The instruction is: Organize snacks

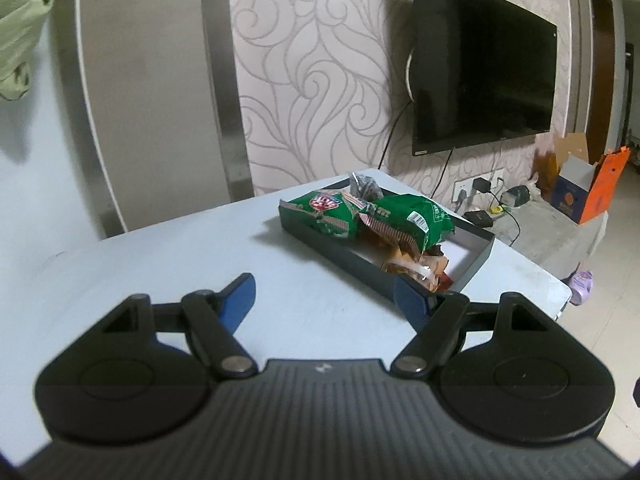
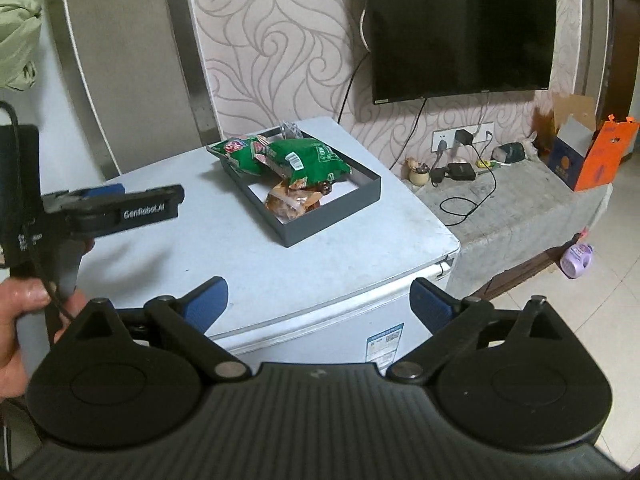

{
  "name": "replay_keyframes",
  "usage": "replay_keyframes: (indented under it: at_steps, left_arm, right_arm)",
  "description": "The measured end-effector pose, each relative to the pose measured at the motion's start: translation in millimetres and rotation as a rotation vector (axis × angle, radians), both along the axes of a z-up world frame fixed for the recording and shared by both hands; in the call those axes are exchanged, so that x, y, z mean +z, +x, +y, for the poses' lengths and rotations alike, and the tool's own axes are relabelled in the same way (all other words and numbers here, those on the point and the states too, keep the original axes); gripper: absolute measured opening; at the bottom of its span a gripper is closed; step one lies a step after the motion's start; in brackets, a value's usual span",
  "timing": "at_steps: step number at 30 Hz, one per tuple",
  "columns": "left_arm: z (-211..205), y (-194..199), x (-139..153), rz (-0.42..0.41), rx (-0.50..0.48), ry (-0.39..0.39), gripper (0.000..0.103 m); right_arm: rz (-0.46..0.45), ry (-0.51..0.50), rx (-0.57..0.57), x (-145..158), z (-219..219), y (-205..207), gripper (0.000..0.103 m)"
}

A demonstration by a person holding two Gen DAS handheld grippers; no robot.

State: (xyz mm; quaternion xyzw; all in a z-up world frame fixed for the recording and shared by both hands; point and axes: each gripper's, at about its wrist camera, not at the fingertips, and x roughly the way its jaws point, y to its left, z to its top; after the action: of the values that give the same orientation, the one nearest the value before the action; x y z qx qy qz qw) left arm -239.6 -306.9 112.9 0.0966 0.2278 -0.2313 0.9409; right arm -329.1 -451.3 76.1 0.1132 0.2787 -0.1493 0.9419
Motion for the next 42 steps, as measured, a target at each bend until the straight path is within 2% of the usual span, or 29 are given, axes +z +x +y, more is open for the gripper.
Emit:
replay_keyframes:
  at_steps: [4,10,31,42]
  left_arm:
    - [-2,-10,0,0.016,0.031,-0.012,0.078]
    - [-15,-22,-5,0.001,0.022,0.019,0.078]
    - [-27,-30,-10,-0.039,0.014,0.056,0.078]
    - [-29,-46,-17,-0.007,0.010,0.058,0.078]
  right_arm:
    - [-0.008,-0.016,0.040,3,0,-5,0.099]
    - [-0.043,-0.013,0.053,9,-9,-16,0.100]
    - [-0.043,-0.008,0.033,7,-11,-19,0.100]
    - [-0.036,-0.011,0.019,6,-8,-22,0.100]
